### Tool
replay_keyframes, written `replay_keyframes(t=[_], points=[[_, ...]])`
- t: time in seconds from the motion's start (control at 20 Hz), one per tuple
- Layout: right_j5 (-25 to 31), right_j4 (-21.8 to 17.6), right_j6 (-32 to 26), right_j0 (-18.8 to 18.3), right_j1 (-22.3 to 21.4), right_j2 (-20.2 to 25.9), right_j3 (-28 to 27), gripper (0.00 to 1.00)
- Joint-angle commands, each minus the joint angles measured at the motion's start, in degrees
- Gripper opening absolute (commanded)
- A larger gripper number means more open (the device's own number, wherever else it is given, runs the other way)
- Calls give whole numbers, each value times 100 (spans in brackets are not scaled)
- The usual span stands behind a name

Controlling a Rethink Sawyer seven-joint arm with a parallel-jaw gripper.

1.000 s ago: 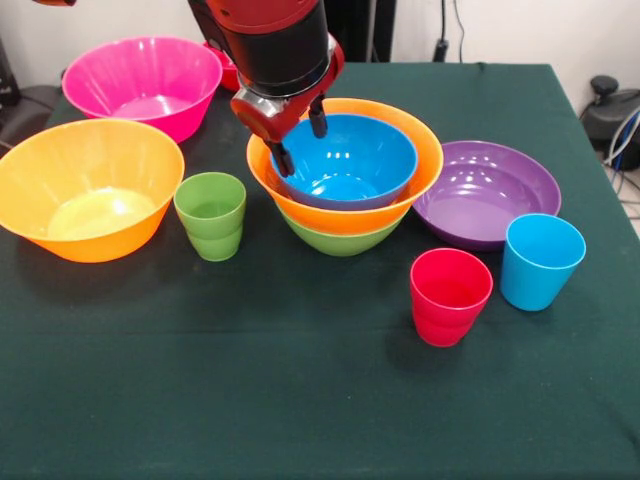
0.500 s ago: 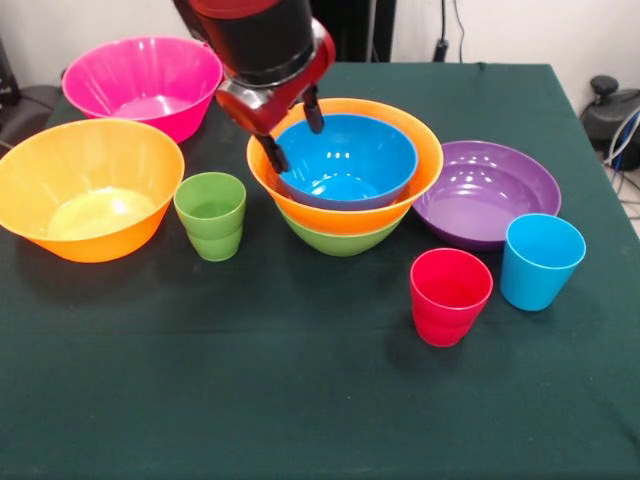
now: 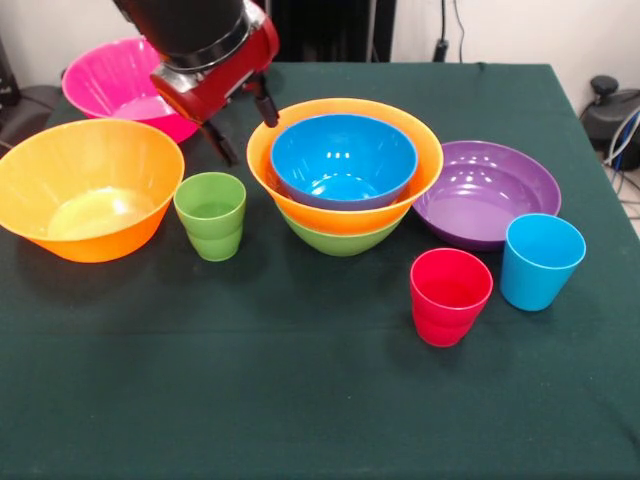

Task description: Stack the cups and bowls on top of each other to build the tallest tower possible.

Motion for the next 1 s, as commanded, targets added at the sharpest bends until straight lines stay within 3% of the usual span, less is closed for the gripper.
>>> replay_keyframes(t=[0.05,0.3,0.6,0.75,1.0], points=[[102,-559,-1933,265,291,159,-617,100],[256,-781,-2367,400,587,139,-1148,100],[-42,-1225,-3265,421,624,374,-1446,100],[163,-1562,-3809,503,643,331,-1756,100],[684,-1796,-4586,610,711,223,-2253,100]])
